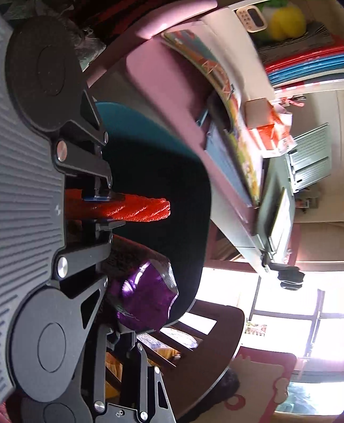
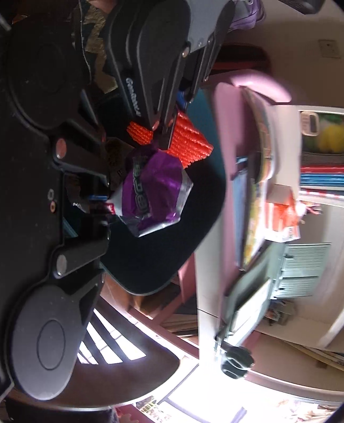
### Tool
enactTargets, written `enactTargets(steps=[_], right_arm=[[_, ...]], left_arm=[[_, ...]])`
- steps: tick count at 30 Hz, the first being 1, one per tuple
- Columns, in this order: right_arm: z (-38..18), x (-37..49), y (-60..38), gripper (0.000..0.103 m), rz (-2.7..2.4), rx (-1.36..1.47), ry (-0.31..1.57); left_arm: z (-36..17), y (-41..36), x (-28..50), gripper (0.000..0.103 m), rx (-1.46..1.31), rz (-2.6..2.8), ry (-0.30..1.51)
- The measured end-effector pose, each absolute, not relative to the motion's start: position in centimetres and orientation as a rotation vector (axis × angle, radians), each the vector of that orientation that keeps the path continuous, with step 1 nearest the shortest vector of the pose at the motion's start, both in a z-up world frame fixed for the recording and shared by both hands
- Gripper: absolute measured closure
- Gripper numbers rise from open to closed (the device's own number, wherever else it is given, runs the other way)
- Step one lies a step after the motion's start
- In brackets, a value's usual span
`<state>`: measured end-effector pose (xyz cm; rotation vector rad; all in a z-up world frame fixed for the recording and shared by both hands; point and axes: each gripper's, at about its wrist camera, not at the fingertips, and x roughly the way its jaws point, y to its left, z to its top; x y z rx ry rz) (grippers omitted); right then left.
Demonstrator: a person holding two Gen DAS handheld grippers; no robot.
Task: Collect trash
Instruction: 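Carry the red strip and purple wrapper with both tools over the grey bin, then open both tools to drop the strip and wrapper into the bin, then move both tools back down to the trash pile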
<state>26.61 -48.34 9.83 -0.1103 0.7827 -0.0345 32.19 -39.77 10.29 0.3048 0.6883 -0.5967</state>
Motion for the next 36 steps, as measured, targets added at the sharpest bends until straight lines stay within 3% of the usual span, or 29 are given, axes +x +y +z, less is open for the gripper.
enactTargets(steps=[6,8,9,12,16,17,23,36], right_arm=[[8.8,26.5,-48.5,0.082,-0.025,-0.075,0.796],[8.7,26.5,-48.6,0.066,-0.033,-0.072,0.797],[8.7,26.4,-48.6,0.066,-0.034,-0.066,0.796],[9.0,26.2,-48.7,0.065,-0.037,-0.057,0.794],[9.5,25.4,-48.6,0.064,-0.043,-0.052,0.787],[9.7,25.1,-48.5,0.064,-0.045,-0.049,0.784],[11.7,23.1,-47.5,0.054,-0.025,-0.043,0.741],[15.4,18.6,-40.7,0.046,0.115,-0.041,0.666]], left_arm=[[9.4,-39.9,32.7,0.091,0.31,-0.591,0.721],[9.3,-40.0,32.6,0.089,0.316,-0.587,0.726],[9.2,-40.0,32.6,0.088,0.319,-0.586,0.726],[9.4,-39.8,32.4,0.077,0.301,-0.585,0.725],[10.2,-39.2,31.4,0.047,0.279,-0.587,0.694],[10.4,-38.9,31.1,0.045,0.277,-0.582,0.681],[12.2,-36.5,29.1,0.045,0.256,-0.582,0.656],[14.1,-26.1,24.0,0.034,0.23,-0.513,0.608]])
